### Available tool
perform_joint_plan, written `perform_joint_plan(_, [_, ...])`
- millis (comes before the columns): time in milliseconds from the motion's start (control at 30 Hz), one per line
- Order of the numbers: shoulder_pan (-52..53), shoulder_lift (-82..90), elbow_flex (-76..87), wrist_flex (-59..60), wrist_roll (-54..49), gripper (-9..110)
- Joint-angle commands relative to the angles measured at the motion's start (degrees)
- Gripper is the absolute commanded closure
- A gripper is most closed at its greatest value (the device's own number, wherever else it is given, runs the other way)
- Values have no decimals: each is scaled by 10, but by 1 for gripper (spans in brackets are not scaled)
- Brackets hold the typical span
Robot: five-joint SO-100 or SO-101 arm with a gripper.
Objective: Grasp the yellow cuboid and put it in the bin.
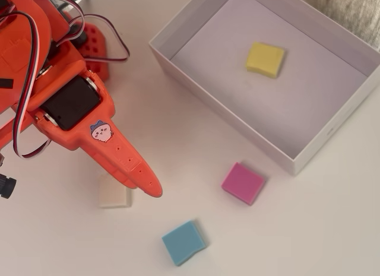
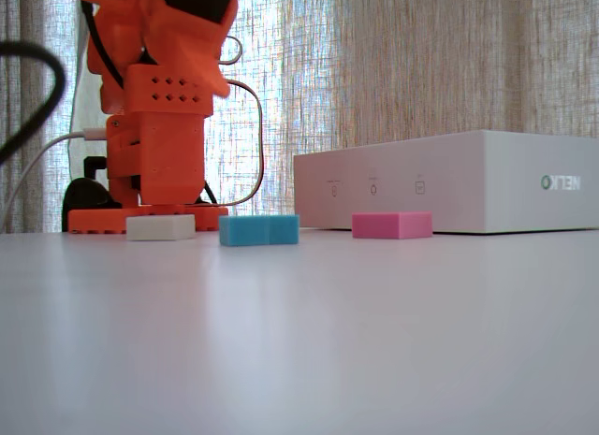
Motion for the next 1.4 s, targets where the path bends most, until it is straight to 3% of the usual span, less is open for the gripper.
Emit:
perform_joint_plan(0, [4,16,4,44,0,70])
perform_joint_plan(167, [-1,16,20,64,-6,89])
perform_joint_plan(467, [-7,16,48,53,-23,110])
perform_joint_plan(1367, [-6,16,53,51,-25,110])
